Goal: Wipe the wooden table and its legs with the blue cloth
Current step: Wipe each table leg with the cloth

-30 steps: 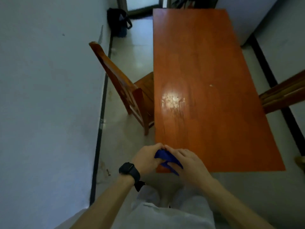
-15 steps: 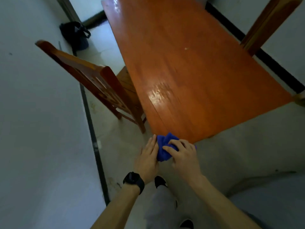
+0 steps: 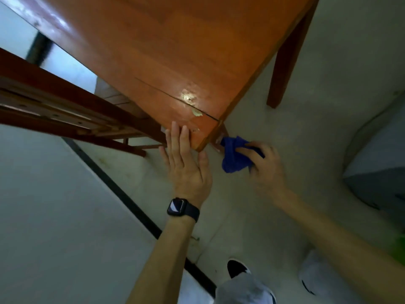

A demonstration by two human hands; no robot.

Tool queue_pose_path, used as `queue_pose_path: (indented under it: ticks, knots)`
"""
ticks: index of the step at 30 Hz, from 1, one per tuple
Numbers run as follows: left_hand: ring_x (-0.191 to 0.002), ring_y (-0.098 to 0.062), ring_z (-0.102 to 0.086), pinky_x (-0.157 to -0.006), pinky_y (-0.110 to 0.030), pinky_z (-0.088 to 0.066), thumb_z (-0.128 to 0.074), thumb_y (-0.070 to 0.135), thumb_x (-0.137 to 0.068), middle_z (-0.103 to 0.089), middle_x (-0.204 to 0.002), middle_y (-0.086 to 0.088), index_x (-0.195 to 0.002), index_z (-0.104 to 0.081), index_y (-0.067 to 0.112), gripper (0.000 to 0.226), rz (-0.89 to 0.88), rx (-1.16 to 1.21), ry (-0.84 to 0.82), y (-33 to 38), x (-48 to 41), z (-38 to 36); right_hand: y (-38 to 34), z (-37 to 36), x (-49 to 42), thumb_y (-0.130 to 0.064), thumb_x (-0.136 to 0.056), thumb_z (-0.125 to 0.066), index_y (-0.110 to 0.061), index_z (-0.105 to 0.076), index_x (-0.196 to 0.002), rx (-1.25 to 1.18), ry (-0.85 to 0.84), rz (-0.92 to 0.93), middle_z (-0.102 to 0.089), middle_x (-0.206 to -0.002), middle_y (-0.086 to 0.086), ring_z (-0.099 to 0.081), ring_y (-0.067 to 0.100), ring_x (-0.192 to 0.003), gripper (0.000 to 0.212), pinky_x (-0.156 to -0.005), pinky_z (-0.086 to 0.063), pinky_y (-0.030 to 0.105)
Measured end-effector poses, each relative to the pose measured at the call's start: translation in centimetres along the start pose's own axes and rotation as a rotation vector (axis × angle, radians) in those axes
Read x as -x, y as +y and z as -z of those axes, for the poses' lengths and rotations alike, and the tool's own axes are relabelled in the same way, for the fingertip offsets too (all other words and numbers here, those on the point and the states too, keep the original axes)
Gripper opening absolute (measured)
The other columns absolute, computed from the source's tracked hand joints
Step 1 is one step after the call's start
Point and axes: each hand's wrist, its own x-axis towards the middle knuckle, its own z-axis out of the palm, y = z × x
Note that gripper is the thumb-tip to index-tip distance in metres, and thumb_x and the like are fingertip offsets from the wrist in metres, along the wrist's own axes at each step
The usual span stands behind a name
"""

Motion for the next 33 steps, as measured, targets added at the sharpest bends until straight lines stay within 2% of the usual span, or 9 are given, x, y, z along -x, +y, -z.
queue_pose_path:
  ticks: [6,9,11,14,19,22,25,29,33]
  knots:
    - [-0.152,-0.03,-0.015,-0.115,-0.064,-0.021,-0.026,0.038,-0.106,-0.014,-0.161,-0.016,-0.151,-0.014,0.007,0.056,0.055,0.212,0.217,0.3,0.3,-3.6,0.8,-1.5,-0.2,-0.018,-0.085,-0.052,-0.012,-0.062,-0.127,-0.183,0.075,-0.153,-0.056,-0.121,0.017,-0.052,0.028,-0.106,0.044,-0.083,-0.051,0.039]
    - [-0.152,-0.023,-0.013,-0.119,-0.058,-0.02,-0.036,0.033,-0.104,-0.005,-0.164,-0.016,-0.155,-0.004,0.006,0.065,0.143,0.293,0.198,0.0,1.5,-5.1,-0.4,-1.4,-2.4,-0.009,-0.088,-0.052,-0.012,-0.057,-0.134,-0.258,0.207,-0.178,-0.051,-0.123,0.017,-0.05,0.026,-0.11,0.046,-0.088,-0.047,0.032]
    - [-0.152,-0.016,-0.011,-0.123,-0.045,-0.017,-0.036,0.031,-0.104,-0.005,-0.166,-0.011,-0.157,-0.006,0.009,0.065,0.293,0.345,0.128,-1.1,2.6,-6.5,-1.4,-2.1,-4.0,-0.016,-0.093,-0.049,-0.014,-0.053,-0.138,-0.3,0.267,-0.116,-0.049,-0.126,0.018,-0.051,0.028,-0.112,0.045,-0.091,-0.049,0.034]
    - [-0.149,-0.014,-0.024,-0.118,-0.048,-0.031,-0.029,0.044,-0.104,-0.019,-0.164,0.004,-0.157,-0.02,0.026,0.057,0.369,0.424,0.013,-2.9,2.9,-8.6,-2.1,-5.0,-5.0,-0.015,-0.095,-0.053,-0.018,-0.048,-0.141,-0.257,0.273,0.1,-0.044,-0.133,0.014,-0.051,0.033,-0.115,0.047,-0.093,-0.049,0.04]
    - [-0.138,0.006,-0.036,-0.112,-0.024,-0.036,-0.028,0.068,-0.096,-0.029,-0.158,0.019,-0.156,-0.017,0.039,0.067,0.308,0.561,0.024,-4.4,2.6,-12.3,7.1,-13.1,-2.1,-0.006,-0.081,-0.072,-0.028,-0.046,-0.137,-0.039,-0.123,0.124,-0.041,-0.136,0.013,-0.05,0.04,-0.114,0.065,-0.086,-0.054,0.046]
    - [-0.147,-0.007,-0.027,-0.121,-0.042,-0.026,-0.025,0.066,-0.098,-0.023,-0.162,0.017,-0.154,-0.014,0.048,0.061,0.281,0.574,0.071,-5.6,3.3,-14.8,13.7,-14.7,-0.6,-0.021,-0.095,-0.059,-0.029,-0.046,-0.142,-0.035,-0.383,-0.073,-0.04,-0.141,0.009,-0.042,0.032,-0.125,0.05,-0.1,-0.043,0.041]
    - [-0.147,-0.006,-0.028,-0.121,-0.043,-0.028,-0.026,0.057,-0.102,-0.025,-0.161,0.017,-0.153,-0.012,0.051,0.053,0.274,0.615,0.105,-6.0,3.5,-17.3,14.1,-13.1,-2.1,-0.021,-0.096,-0.056,-0.021,-0.046,-0.141,-0.234,-0.109,0.02,-0.041,-0.14,0.009,-0.053,0.031,-0.118,0.046,-0.096,-0.05,0.04]
    - [-0.144,-0.006,-0.033,-0.119,-0.044,-0.032,-0.026,0.048,-0.105,-0.033,-0.156,0.02,-0.156,-0.015,0.04,0.052,0.244,0.719,0.221,-5.9,3.6,-20.3,8.3,-9.2,-5.7,-0.027,-0.097,-0.054,-0.024,-0.047,-0.142,-0.383,0.343,0.39,-0.043,-0.136,0.012,-0.055,0.028,-0.105,0.045,-0.086,-0.051,0.037]
    - [-0.132,-0.008,-0.049,-0.116,-0.049,-0.034,-0.039,0.065,-0.087,-0.056,-0.138,0.02,-0.139,-0.045,0.042,0.058,0.388,0.869,0.388,-5.9,3.2,-21.1,6.5,-10.8,-7.6,-0.026,-0.091,-0.055,-0.034,-0.036,-0.146,-0.15,0.339,0.616,-0.029,-0.142,0.009,-0.044,0.034,-0.118,0.059,-0.094,-0.048,0.041]
